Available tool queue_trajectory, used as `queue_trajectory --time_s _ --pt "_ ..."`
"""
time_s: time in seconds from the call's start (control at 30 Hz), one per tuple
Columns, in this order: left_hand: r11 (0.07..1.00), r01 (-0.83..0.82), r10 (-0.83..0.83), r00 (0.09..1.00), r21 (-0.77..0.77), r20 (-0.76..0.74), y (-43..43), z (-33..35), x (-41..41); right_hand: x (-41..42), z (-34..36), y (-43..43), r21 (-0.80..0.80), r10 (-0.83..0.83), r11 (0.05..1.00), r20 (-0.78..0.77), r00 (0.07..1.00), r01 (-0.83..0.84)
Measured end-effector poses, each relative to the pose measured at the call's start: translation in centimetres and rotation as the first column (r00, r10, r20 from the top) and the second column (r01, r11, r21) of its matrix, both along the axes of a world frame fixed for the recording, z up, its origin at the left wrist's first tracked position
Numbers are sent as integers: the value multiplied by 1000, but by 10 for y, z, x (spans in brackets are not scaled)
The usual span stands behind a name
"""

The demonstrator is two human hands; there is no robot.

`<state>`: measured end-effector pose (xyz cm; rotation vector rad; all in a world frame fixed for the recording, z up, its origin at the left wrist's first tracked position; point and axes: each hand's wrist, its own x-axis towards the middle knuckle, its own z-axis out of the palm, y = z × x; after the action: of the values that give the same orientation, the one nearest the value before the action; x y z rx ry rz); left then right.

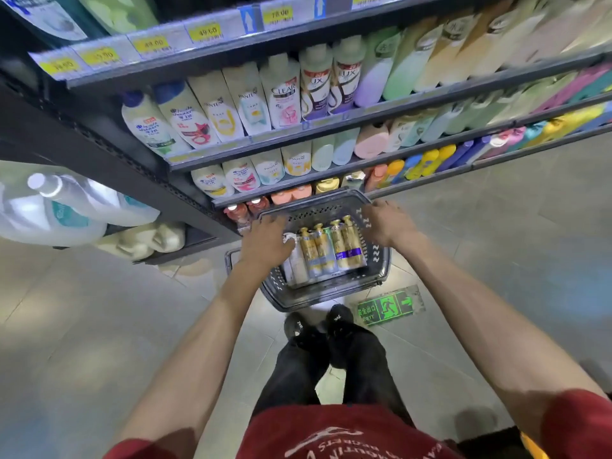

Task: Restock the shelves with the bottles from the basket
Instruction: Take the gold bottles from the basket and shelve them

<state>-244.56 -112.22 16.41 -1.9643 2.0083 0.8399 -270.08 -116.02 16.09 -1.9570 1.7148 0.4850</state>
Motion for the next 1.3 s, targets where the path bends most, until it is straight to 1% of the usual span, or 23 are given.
queue_trajectory --time_s 0.17,0.33,0.43,0.53,0.73,0.83,1.0,1.13,1.23,1.3 --pt "998 29 -27 999 50 -39 10 -61 7 15 -58 6 69 -47 996 -24 999 48" --pt "997 10 -5 997 74 -75 10 -127 6 16 -124 18 131 -66 988 -82 994 76" --pt "994 8 2 997 112 -82 6 -170 1 10 -165 17 152 -91 983 -78 993 102" --pt "990 2 16 992 140 -124 0 -217 -6 3 -210 12 147 -116 981 -61 991 124" --pt "993 19 1 987 119 -163 -13 -326 -32 -13 -316 0 126 -188 974 -26 982 189" --pt "996 29 -15 986 82 -168 -21 -382 -48 -22 -368 -7 116 -193 974 -12 981 193" --pt "999 -1 12 977 51 -211 -34 -467 -71 -41 -447 -24 61 -224 973 11 974 223" --pt "1000 6 -9 977 -15 -212 -49 -513 -82 -47 -499 -36 26 -234 972 7 972 234" --pt "999 -10 1 982 -48 -189 -52 -537 -89 -48 -525 -42 -3 -277 961 24 961 277" --pt "999 -7 -1 983 -43 -184 -53 -550 -92 -44 -537 -44 3 -337 942 51 940 337"
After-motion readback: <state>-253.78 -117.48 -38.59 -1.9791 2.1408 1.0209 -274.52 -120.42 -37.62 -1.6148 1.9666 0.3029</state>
